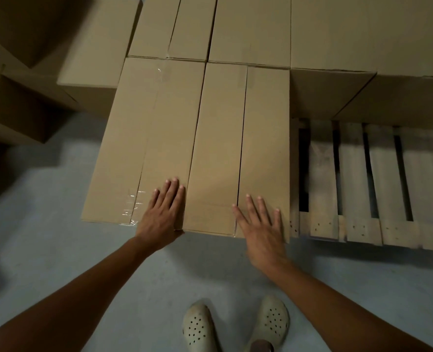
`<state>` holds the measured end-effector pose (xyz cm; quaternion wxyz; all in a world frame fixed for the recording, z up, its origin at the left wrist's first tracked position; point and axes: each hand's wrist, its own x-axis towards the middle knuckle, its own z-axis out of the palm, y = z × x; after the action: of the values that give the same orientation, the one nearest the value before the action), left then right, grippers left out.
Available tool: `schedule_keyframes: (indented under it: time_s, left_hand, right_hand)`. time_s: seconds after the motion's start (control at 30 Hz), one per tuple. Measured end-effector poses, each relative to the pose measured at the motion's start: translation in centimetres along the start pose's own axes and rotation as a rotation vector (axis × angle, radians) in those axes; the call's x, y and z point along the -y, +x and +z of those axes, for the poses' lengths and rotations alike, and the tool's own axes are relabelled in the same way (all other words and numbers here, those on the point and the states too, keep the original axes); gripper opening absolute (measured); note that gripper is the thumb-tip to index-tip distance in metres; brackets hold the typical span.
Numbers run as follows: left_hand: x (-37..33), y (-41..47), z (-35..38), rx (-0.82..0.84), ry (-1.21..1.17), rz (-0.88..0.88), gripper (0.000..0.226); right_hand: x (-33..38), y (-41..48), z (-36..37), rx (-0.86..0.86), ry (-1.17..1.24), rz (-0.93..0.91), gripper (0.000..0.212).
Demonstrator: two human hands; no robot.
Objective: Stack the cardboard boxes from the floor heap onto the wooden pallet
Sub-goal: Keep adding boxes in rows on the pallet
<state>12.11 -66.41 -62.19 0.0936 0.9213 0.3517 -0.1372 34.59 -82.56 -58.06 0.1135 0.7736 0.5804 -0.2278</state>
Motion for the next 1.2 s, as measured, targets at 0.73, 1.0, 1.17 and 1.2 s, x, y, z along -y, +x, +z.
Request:
schedule_keyframes:
  time_s: [0.73, 1.0, 1.17, 1.2]
  left_hand:
    - [-0.5, -0.4, -2.4, 0.069, -0.087, -0.044, 0.141]
    - [-2.3, -3.1, -12.4, 0.038, -0.246, -0.025, 0.124]
    - [-3.2, -8.1, -21.8, -0.141, -0.300, -0.031, 0.110]
    - [-3.5, -9.3, -23.6, -0.182, -0.304, -0.030, 0.108]
  right_hand:
    - [0.3, 0.3, -2.5, 0.166, 0.078, 0.026, 0.101]
    - [1.8, -5.4, -10.4, 0.021, 0.409, 0.054, 0.093]
    - [3.8, -11.8, -17.8, -0.143, 0.579, 0.090, 0.088]
    - [4.2, -13.2, -19.2, -0.176, 0.597, 0.082, 0.087]
